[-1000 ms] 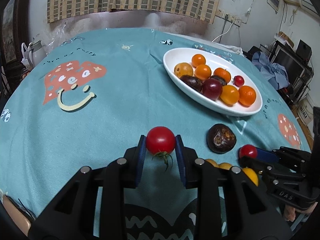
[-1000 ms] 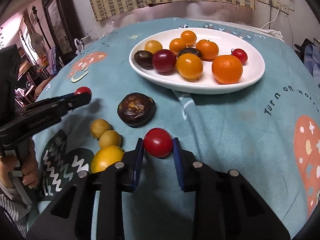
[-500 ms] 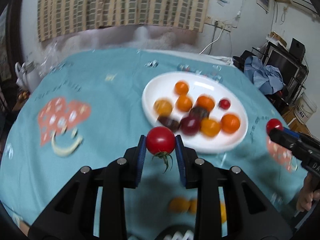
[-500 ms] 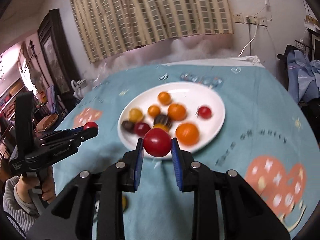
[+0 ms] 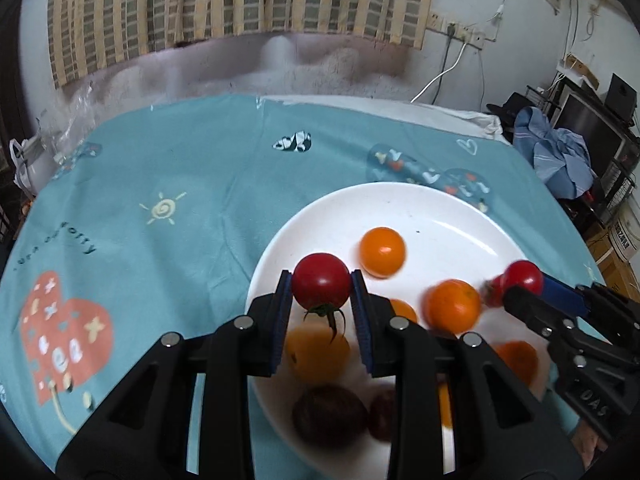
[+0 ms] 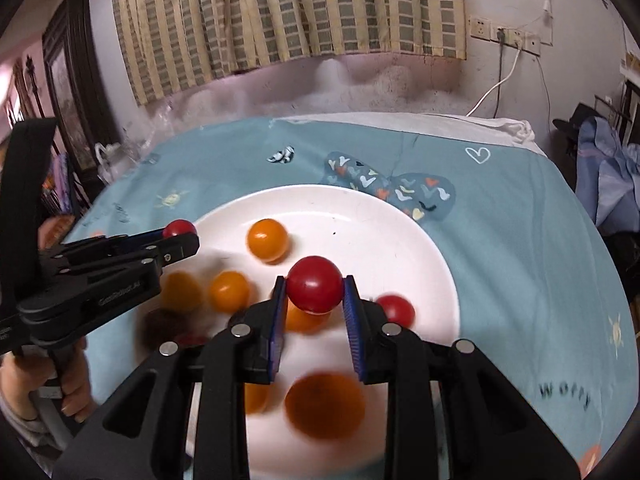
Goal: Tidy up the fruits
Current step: 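Lower both red tomatoes onto the white plate and open both grippers, then grasp a small yellow fruit with the left gripper while the right grasps the large yellow citrus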
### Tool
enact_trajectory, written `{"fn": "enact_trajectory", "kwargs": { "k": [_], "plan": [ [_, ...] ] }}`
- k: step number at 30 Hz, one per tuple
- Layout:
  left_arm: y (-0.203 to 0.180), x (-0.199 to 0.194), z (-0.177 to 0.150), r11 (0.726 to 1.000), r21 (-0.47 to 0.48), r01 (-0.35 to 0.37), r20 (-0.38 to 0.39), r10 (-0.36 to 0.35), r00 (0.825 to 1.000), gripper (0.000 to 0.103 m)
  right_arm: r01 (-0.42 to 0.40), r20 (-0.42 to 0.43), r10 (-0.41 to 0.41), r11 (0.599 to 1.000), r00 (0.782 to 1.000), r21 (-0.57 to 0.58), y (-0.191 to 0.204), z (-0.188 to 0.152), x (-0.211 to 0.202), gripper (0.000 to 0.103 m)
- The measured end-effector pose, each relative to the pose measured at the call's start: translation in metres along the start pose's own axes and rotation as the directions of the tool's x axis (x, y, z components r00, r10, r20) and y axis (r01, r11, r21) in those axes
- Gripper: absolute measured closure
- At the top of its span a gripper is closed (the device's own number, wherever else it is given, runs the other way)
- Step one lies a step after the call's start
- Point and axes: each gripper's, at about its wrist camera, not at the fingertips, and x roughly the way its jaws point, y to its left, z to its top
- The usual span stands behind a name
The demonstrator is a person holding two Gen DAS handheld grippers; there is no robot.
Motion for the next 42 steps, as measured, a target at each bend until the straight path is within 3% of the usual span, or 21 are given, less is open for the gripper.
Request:
{"fn": "enact_trajectory", "kwargs": {
  "k": [5, 6, 7, 8, 17, 24, 27, 33, 38, 42],
  "plan": [
    [0.006, 0.018, -0.003, 1.000, -0.007, -0.007, -0.035, 0.006, 0.999, 0.072, 0.047, -0.023, -0.049, 0.997, 0.999, -0.060, 0.009, 0.001, 0.021, 0.068],
    [0.006, 0.018, -0.005, 1.000, -0.004, -0.012, -0.034, 0.012, 0.999, 0.069, 0.043, -0.024, -0.044, 0.997, 0.999, -0.056, 0.009, 0.001, 0.021, 0.065],
    [0.006, 0.016, -0.006, 1.000, -0.002, -0.016, -0.032, 0.016, 0.999, 0.056, 0.032, -0.015, -0.033, 0.998, 0.999, -0.045, 0.008, 0.002, 0.016, 0.065],
    [0.006, 0.010, -0.008, 1.000, -0.002, -0.019, -0.019, 0.019, 1.000, 0.051, 0.028, -0.004, -0.029, 0.999, 1.000, -0.032, 0.006, 0.002, 0.011, 0.065],
    [0.001, -0.066, -0.029, 1.000, 0.008, -0.016, 0.050, 0.016, 0.999, 0.051, -0.081, 0.104, 0.073, 0.994, 0.992, 0.074, 0.007, -0.014, -0.078, 0.065],
    [-0.002, -0.119, -0.087, 0.999, 0.029, -0.033, 0.071, 0.031, 0.997, 0.048, -0.163, 0.134, 0.151, 0.982, 0.979, 0.089, 0.023, -0.062, -0.130, 0.064],
    [-0.002, -0.130, -0.123, 0.998, 0.042, -0.049, 0.072, 0.046, 0.996, 0.047, -0.198, 0.100, 0.191, 0.978, 0.976, 0.063, 0.036, -0.093, -0.137, 0.063],
    [0.024, -0.133, -0.174, 0.999, -0.018, -0.045, 0.037, 0.046, 0.998, 0.046, -0.304, -0.062, 0.302, 0.952, 0.951, -0.037, 0.074, -0.146, -0.120, 0.063],
    [0.035, -0.130, -0.176, 0.998, -0.048, -0.033, 0.035, 0.035, 0.999, 0.046, -0.324, -0.130, 0.311, 0.941, 0.942, -0.099, 0.093, -0.156, -0.107, 0.063],
    [0.032, -0.129, -0.177, 0.999, -0.031, -0.038, 0.037, 0.039, 0.999, 0.044, -0.305, -0.137, 0.291, 0.947, 0.947, -0.099, 0.091, -0.155, -0.101, 0.063]
  ]
}}
